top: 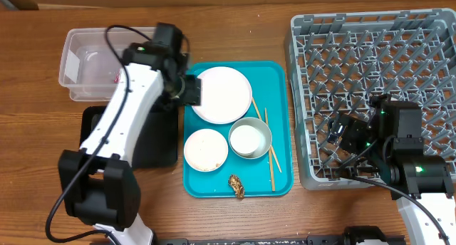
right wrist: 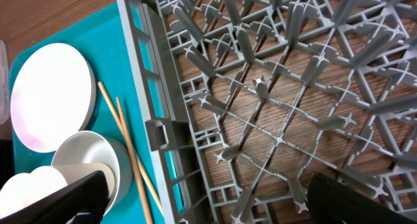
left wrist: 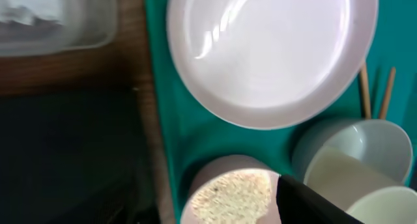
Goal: Sort waste into correct bins and load items into the dishwasher
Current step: 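Grasp the white cup on the teal tray with the left gripper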
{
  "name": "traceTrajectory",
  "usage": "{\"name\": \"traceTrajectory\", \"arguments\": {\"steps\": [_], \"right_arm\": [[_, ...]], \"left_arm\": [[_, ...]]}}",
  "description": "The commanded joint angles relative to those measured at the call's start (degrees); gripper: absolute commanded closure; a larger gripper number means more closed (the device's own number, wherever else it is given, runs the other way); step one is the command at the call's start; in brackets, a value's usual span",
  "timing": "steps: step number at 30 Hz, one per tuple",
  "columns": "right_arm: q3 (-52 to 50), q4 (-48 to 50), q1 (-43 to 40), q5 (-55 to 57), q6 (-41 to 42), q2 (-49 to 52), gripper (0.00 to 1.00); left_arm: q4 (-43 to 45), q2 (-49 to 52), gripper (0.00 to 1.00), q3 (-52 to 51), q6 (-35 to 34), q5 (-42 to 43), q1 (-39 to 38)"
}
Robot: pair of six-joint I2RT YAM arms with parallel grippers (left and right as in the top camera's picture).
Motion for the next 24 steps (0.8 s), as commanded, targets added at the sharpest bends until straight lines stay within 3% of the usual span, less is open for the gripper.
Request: {"name": "traceTrajectory", "arguments": {"steps": [1, 8, 14, 24], "right_arm": [[1.8, 0.2, -0.1, 0.5, -0.3, -0.1, 0.0], [1.8, 0.2, -0.1, 0.5, -0.3, -0.1, 0.0], [1.8, 0.2, -0.1, 0.5, -0.3, -0.1, 0.0], [1.8, 0.2, -0.1, 0.5, -0.3, -0.1, 0.0]], "left_arm": [[-0.5, -0.8, 0.31, 0.7, -0.4, 3.0, -3.9], [-1.2, -0.8, 0.34, 0.5, -0.4, 3.0, -13.6], [-0.4, -0.8, 0.32, -1.3, -0.4, -3.4, -20.3], [6.6, -0.8, 0.35, -9.2, -2.4, -5.0, -21.9]]}}
